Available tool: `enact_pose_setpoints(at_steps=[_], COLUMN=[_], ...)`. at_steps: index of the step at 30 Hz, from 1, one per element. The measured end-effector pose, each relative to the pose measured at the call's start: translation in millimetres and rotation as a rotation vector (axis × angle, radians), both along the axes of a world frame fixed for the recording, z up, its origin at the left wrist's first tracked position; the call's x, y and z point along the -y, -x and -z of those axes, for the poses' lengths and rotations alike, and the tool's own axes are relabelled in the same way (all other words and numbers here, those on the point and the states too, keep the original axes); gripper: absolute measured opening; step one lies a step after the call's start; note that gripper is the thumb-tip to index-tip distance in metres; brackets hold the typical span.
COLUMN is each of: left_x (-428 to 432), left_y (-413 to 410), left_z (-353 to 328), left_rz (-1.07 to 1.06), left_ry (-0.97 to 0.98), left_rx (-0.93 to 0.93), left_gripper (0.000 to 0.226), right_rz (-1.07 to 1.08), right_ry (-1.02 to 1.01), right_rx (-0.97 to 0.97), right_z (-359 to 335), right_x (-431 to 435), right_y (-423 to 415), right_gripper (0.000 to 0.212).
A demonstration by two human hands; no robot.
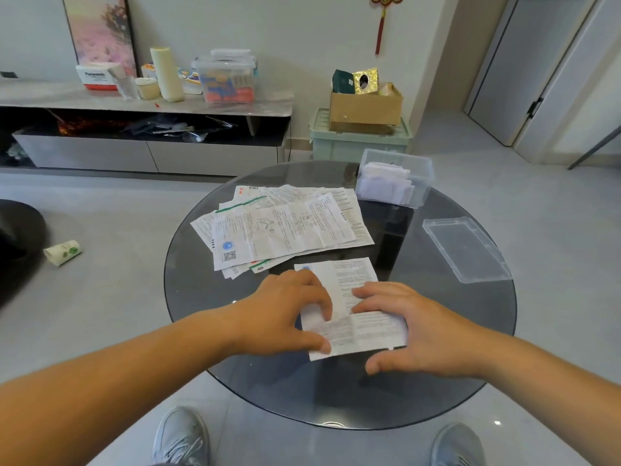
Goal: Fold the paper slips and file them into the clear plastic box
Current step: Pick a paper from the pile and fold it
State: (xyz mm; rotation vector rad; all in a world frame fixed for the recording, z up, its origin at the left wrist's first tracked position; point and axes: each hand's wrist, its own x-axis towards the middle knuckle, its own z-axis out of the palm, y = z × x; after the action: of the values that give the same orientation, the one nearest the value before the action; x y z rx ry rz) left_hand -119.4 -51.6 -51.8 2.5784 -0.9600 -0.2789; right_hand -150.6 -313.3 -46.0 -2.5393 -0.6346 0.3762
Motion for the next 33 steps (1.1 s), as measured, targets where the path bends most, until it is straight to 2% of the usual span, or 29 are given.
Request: enact_pose_setpoints(at_steps=[3, 5, 7, 12, 15, 18, 22, 24, 26, 28, 30, 31, 33], left_x=[-2, -4, -4, -1, 4, 8, 13, 16, 15, 13, 9, 8, 5], left_y=[-5, -10, -16, -32, -38, -43, -46, -45, -46, -45, -45, -44, -43], left_z=[-3, -8, -12, -10, -12, -12, -13, -21, -28, -28, -19, -13, 0], left_rz=[-0.08, -0.183, -0.271, -0.416, -0.465, -0.479, -0.506, -0.56, -0.598, -0.585, -0.521, -0.468, -0.318], left_ry=[0.169, 0.299, 0.353, 0.391, 0.417, 0.425, 0.392, 0.464, 0.612, 0.607, 0.397, 0.289, 0.206], left_rx=[-0.102, -0.254, -0.339, -0.417, -0.44, -0.446, -0.442, -0.497, -0.547, -0.44, -0.17, -0.035, 0.166], left_gripper=[0.022, 0.02, 0.024, 0.033, 0.035, 0.035, 0.043, 0.056, 0.064, 0.06, 0.051, 0.053, 0.068], right_rz=[0.075, 0.146, 0.214, 0.213, 0.132, 0.084, 0.145, 0.193, 0.242, 0.287, 0.315, 0.326, 0.336], right_ry=[-0.068, -0.118, -0.17, -0.239, -0.178, -0.151, -0.179, -0.181, -0.172, -0.149, -0.09, -0.045, 0.025], right_rx=[0.013, 0.016, 0.02, 0.008, 0.089, 0.155, 0.229, 0.219, 0.19, 0.168, 0.178, 0.194, 0.242], right_z=[-1, -1, -3, -8, -6, 0, 7, 6, 5, 5, 9, 12, 16], right_x=[-3, -5, -7, -7, -7, -8, -13, -16, -18, -22, -25, -25, -26], right_y=[-2, -7, -14, -26, -31, -36, -43, -45, -47, -51, -55, -57, -60], right_gripper=[0.058, 0.039, 0.029, 0.064, 0.069, 0.061, 0.027, 0.024, 0.029, 0.042, 0.065, 0.075, 0.088])
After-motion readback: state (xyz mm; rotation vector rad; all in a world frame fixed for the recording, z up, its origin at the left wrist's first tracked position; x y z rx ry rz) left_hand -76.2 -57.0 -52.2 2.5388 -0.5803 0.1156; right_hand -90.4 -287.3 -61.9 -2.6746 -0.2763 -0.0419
